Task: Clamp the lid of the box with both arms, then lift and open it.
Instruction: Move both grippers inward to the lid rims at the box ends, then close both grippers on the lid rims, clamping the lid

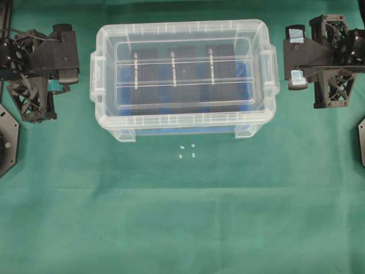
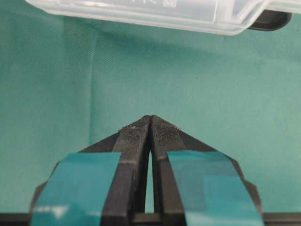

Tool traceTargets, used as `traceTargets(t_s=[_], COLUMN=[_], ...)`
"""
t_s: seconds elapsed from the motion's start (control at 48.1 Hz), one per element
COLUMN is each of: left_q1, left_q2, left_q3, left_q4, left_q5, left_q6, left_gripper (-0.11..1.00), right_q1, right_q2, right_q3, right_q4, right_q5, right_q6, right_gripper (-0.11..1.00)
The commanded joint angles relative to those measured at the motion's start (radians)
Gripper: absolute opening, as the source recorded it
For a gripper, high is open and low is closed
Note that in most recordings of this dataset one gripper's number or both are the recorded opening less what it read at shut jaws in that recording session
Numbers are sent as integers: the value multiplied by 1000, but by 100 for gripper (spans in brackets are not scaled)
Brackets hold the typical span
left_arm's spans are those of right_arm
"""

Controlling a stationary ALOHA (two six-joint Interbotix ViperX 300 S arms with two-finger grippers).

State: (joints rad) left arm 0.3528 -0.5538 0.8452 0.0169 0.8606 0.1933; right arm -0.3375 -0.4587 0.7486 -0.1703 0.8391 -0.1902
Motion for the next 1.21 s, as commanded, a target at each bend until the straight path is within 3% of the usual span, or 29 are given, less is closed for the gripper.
traceTargets(t_s=[0.0, 0.478, 0.832, 1.186], left_q1=[8, 8, 8, -3], left_q2=[-2, 69, 175, 195], left_q3=[-26, -89, -187, -201], left_q4=[-2, -8, -8, -8], left_q5=[-2, -6, -2, -2], left_q6=[-2, 2, 2, 3], left_gripper=[1, 1, 1, 1], right_q1=[-5, -5, -5, -3], right_q2=[-5, 28, 112, 172], right_q3=[-28, -48, -110, -163], right_q4=[6, 34, 67, 100], right_q5=[-8, -28, -54, -74], right_q6=[-2, -6, -54, -91], right_gripper=[1, 1, 1, 1])
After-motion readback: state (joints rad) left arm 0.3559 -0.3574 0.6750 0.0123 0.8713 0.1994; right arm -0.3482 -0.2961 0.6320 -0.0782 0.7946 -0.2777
